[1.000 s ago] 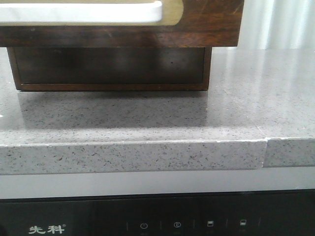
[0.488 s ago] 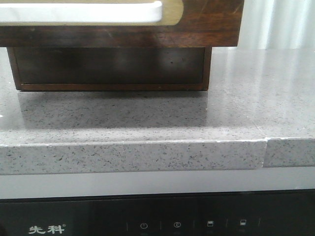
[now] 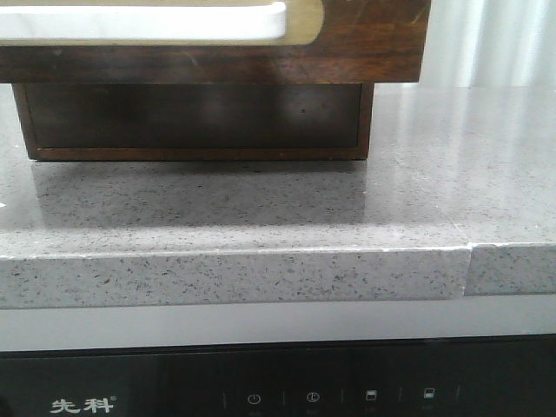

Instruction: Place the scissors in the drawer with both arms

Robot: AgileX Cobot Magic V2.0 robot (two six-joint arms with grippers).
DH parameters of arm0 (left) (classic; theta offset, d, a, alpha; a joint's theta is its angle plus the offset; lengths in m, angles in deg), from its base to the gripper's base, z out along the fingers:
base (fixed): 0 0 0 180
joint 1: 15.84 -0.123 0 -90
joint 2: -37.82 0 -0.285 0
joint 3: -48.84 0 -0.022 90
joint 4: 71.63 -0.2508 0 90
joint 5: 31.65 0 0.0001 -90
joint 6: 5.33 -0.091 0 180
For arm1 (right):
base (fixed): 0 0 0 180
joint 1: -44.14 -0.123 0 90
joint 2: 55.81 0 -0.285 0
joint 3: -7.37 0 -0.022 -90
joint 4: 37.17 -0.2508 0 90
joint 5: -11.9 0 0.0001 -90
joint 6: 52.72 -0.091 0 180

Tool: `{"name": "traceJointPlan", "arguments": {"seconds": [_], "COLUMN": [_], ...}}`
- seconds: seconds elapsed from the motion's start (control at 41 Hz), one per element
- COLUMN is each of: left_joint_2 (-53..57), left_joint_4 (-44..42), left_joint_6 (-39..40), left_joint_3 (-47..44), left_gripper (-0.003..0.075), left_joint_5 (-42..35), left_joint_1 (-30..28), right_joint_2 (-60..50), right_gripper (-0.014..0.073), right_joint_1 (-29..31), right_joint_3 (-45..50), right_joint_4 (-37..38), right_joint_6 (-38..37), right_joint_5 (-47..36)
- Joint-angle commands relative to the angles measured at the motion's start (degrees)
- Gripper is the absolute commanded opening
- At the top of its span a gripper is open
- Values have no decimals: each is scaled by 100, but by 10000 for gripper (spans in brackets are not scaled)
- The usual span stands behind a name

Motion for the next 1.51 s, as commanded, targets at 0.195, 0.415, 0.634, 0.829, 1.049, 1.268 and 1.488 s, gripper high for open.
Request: {"name": "traceJointPlan", "arguments": {"seconds": [0.195, 0.415, 0.634, 0.829, 1.049, 1.268, 1.488], "left_joint_2": [479, 1464, 2358, 2953, 3346, 3359, 3359], "left_joint_4": [35, 35, 102, 336, 336, 336, 336], "left_joint_6": [54, 54, 54, 54, 54, 54, 54], "left_joint_3": [-215, -1574, -3256, -4397, -4999, -5164, -5164], "left_gripper": [-20, -20, -20, -20, -20, -20, -20], "left_joint_5": [-1157, -2530, -3784, -4292, -4966, -5236, -5236], "left_joint_1": [-597, -1679, -2508, -2845, -2860, -2864, -3050], "right_joint_2": [21, 21, 21, 21, 21, 21, 21], "right_gripper": [-67, -67, -67, -67, -67, -67, -67], "right_joint_1": [15, 15, 15, 15, 15, 15, 15], "right_joint_3": [-127, -127, -127, -127, -127, -127, -127], "right_joint_4": [17, 17, 17, 17, 17, 17, 17], "right_joint_6": [1, 1, 1, 1, 1, 1, 1], "right_joint_5": [-392, -392, -392, -387, -387, -386, -386]}}
